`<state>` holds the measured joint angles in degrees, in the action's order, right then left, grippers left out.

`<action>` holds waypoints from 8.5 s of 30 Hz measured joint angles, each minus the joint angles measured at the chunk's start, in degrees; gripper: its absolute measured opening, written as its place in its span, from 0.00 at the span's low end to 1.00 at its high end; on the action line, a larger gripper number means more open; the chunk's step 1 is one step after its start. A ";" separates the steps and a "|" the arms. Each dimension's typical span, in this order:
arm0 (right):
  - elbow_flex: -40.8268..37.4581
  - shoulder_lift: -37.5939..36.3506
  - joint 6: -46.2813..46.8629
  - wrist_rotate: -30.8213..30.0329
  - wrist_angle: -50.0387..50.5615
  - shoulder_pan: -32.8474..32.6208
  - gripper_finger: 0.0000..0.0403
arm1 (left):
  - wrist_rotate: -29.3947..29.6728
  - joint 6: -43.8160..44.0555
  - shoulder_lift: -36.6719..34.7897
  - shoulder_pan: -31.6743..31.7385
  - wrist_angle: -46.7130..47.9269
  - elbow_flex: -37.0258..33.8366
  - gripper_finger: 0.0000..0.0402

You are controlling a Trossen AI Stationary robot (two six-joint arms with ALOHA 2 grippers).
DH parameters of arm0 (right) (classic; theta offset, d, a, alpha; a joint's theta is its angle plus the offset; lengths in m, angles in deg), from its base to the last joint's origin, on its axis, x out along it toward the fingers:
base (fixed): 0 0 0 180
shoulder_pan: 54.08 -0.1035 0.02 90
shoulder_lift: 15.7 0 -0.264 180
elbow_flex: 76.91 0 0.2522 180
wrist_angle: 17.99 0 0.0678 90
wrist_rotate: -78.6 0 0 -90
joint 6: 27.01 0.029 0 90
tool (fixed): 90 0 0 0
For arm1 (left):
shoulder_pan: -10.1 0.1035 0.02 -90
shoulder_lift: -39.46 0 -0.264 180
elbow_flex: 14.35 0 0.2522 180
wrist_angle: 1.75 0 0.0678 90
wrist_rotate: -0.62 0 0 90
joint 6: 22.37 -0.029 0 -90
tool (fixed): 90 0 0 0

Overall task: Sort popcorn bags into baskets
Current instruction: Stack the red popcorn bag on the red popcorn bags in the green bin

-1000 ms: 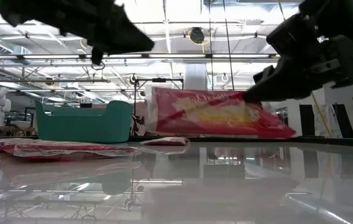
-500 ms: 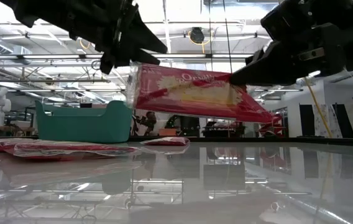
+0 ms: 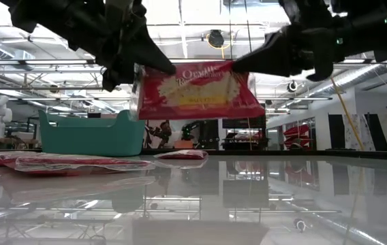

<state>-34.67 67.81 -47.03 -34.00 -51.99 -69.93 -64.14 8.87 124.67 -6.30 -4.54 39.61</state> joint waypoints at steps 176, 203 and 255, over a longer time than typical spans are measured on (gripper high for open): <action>-8.58 -6.45 22.45 7.48 1.11 2.24 0.44 | -0.08 -27.24 -14.56 61.02 33.15 -0.66 0.01; -8.27 -6.45 16.03 20.92 0.02 20.87 0.44 | 2.28 -14.70 -16.80 12.93 13.29 -0.55 0.03; 25.16 28.47 5.70 27.89 20.32 31.87 0.54 | 7.73 -10.52 -9.79 5.94 11.29 -0.55 0.05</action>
<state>-9.51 96.28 -41.32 -6.11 -31.67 -38.07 -56.41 -1.64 114.88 -0.36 6.75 39.07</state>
